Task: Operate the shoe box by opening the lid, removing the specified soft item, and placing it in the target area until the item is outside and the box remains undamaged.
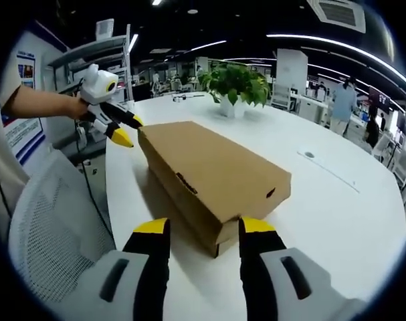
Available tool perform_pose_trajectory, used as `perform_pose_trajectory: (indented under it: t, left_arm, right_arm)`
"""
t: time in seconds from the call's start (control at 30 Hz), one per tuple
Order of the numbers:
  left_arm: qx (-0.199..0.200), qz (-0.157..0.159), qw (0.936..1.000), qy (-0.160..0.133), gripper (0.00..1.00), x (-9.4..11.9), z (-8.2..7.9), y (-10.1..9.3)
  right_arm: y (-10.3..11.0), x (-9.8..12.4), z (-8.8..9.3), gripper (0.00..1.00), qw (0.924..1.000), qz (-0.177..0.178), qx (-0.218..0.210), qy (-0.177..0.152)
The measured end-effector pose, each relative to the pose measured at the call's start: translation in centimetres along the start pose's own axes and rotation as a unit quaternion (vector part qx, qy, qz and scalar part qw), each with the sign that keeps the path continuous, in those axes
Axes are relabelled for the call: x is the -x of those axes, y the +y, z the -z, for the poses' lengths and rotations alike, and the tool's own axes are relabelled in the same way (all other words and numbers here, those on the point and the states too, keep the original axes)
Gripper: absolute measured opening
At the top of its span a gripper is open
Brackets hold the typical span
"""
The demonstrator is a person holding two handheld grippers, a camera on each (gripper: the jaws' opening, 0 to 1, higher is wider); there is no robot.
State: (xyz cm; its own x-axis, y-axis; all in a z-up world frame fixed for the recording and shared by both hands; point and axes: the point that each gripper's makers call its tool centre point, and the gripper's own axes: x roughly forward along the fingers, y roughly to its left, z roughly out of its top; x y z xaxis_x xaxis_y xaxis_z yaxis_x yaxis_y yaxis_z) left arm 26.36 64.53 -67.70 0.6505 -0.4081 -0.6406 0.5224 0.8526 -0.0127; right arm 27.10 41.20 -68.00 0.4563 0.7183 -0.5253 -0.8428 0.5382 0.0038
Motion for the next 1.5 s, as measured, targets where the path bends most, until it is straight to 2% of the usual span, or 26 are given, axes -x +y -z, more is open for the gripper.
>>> perform_pose_trajectory:
  t: [0.8, 1.27, 1.5]
  left_arm:
    - [-0.012, -0.016, 0.9985, -0.05, 0.49, 2.1, -4.5, 0.7]
    - [-0.025, -0.04, 0.9963, -0.071, 0.49, 2.4, -7.1, 1.7]
    - [-0.026, -0.048, 0.9949, -0.085, 0.49, 2.4, -8.3, 2.4]
  right_arm:
    - [-1.1, 1.8, -4.6, 0.41, 0.999, 0.019, 0.018, -0.035]
    - [-2.7, 2.0, -7.2, 0.4, 0.9976, 0.033, 0.015, -0.058]
    - [-3.2, 2.0, -7.9, 0.41, 0.997, 0.037, 0.017, -0.066]
